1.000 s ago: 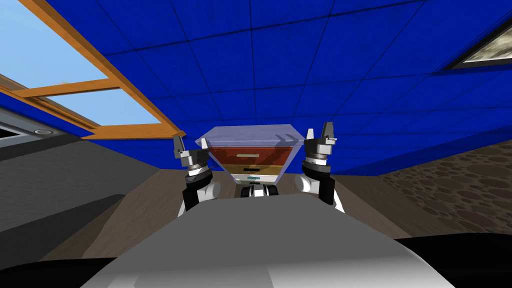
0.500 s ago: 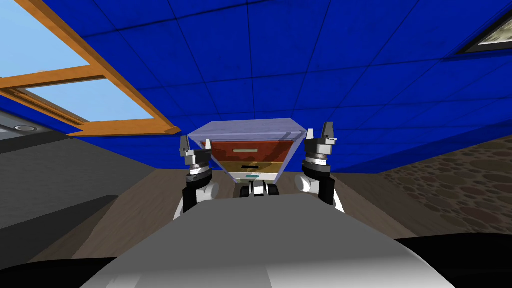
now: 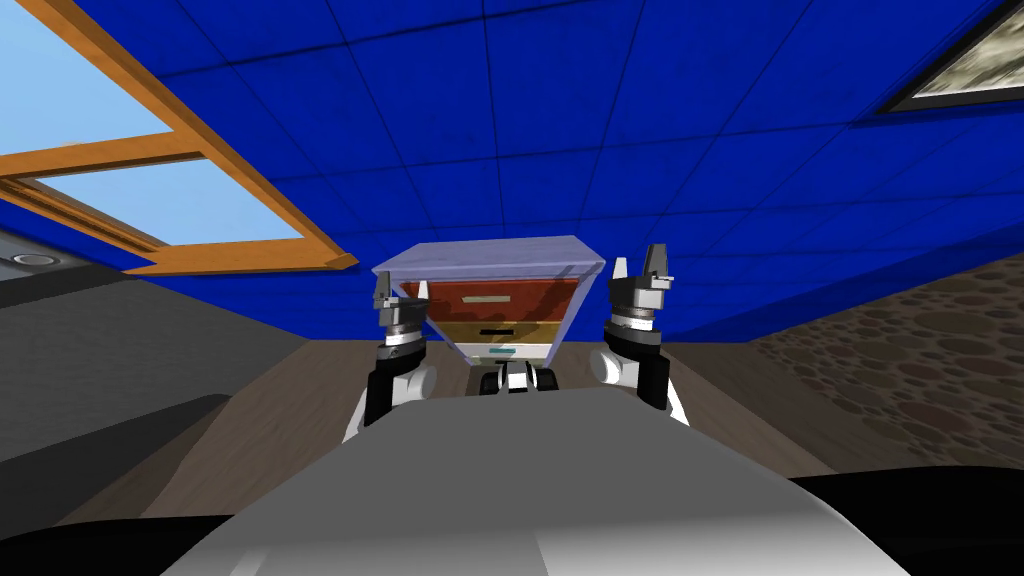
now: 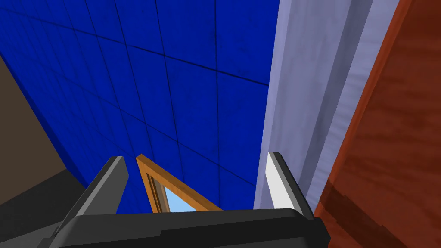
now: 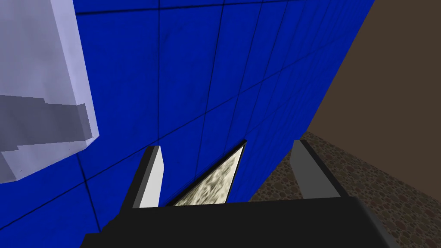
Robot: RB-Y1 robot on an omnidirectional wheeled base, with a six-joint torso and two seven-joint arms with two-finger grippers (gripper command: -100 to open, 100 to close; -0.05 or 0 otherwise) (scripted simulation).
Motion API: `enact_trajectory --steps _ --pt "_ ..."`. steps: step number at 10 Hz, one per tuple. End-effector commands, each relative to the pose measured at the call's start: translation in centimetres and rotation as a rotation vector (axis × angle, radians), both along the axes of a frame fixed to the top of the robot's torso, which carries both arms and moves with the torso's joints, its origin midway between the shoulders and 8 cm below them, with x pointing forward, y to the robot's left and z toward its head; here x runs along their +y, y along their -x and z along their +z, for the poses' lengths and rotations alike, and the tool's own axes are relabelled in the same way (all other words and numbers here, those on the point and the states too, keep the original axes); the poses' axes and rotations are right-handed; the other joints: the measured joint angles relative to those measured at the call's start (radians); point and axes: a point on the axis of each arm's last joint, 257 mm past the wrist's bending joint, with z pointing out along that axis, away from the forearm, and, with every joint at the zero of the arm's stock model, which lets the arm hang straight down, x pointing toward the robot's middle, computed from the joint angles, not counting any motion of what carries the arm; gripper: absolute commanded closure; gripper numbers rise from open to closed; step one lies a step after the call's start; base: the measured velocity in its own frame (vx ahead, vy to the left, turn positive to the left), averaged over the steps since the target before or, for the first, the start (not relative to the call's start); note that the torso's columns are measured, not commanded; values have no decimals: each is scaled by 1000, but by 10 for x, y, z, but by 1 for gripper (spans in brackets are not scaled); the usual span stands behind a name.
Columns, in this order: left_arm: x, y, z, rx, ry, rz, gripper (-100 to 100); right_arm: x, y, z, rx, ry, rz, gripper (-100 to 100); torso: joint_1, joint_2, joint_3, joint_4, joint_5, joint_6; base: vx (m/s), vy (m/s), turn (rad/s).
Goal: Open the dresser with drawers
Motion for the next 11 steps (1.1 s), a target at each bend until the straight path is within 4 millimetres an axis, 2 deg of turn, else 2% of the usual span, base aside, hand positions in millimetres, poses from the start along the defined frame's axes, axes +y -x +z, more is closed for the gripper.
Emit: enact_trajectory --steps 1,11 --pt "0 -9 -12 53 7 1 -100 0 0 0 0 0 0 0 0 0 0 0 0 0 -23 -29 -29" --pt "1 -34 -54 228 30 7 -100 0 0 0 0 0 0 0 0 0 0 0 0 0 -21 -21 -24"
